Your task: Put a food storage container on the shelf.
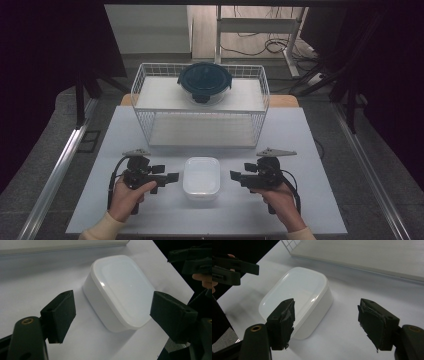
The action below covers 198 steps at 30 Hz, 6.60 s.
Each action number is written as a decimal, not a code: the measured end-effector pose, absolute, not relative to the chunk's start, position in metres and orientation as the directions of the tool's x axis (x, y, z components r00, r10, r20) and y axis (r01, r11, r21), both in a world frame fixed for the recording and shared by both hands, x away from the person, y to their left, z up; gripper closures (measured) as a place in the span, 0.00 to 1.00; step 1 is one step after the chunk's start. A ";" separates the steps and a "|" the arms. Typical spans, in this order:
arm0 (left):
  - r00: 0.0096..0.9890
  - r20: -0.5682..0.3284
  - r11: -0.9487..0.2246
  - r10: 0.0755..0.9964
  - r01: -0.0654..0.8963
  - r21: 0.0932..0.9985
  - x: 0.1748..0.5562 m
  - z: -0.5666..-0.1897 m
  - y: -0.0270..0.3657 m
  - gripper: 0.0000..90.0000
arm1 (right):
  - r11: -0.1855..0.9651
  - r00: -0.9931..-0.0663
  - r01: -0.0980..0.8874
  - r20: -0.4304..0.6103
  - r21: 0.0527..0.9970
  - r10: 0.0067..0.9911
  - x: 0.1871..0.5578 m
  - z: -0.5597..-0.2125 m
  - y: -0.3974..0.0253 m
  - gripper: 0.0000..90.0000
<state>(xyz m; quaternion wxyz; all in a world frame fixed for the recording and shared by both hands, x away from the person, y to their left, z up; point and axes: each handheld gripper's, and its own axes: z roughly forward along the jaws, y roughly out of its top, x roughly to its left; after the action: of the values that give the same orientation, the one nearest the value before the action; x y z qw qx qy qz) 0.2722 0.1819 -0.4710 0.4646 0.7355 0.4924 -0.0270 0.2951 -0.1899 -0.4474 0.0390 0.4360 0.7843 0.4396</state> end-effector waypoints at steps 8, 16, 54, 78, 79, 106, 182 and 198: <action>0.481 -0.546 -0.046 0.686 0.778 0.627 0.282 -0.472 0.175 0.25 | 0.222 -0.605 0.674 0.354 0.704 0.713 0.303 -0.444 -0.178 0.35; 0.439 -0.585 -0.016 0.682 0.808 0.589 0.297 -0.482 0.173 0.28 | 0.204 -0.595 0.698 0.397 0.686 0.699 0.316 -0.445 -0.157 0.35; 0.390 -0.771 -0.023 0.503 0.898 0.439 0.311 -0.513 0.165 0.47 | 0.168 -0.507 0.822 0.565 0.544 0.651 0.320 -0.493 -0.147 0.62; 0.413 -0.727 0.031 0.548 0.859 0.511 0.295 -0.496 0.170 0.86 | 0.084 -0.471 0.829 0.610 0.553 0.637 0.308 -0.484 -0.158 0.84; 0.415 -0.725 0.031 0.550 0.857 0.515 0.295 -0.496 0.170 0.86 | 0.085 -0.475 0.826 0.606 0.558 0.638 0.308 -0.484 -0.158 0.84; 0.527 -0.626 0.020 0.574 0.756 0.655 0.278 -0.454 0.170 0.89 | 0.111 -0.588 0.716 0.509 0.689 0.629 0.294 -0.445 -0.158 0.88; 0.665 -0.501 0.048 0.554 0.576 0.816 0.388 -0.220 0.194 0.88 | 0.110 -0.741 0.481 0.337 0.870 0.581 0.390 -0.202 -0.141 0.88; 0.591 -0.573 0.059 0.568 0.666 0.744 0.435 -0.235 0.193 0.88 | 0.086 -0.675 0.589 0.431 0.804 0.599 0.438 -0.218 -0.138 0.88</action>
<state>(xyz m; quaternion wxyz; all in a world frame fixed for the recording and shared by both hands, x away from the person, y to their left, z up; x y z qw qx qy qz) 0.4352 0.1934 -0.2354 0.5714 0.6847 0.4503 -0.0429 0.4377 -0.1376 -0.2184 0.0049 0.4031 0.7367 0.5429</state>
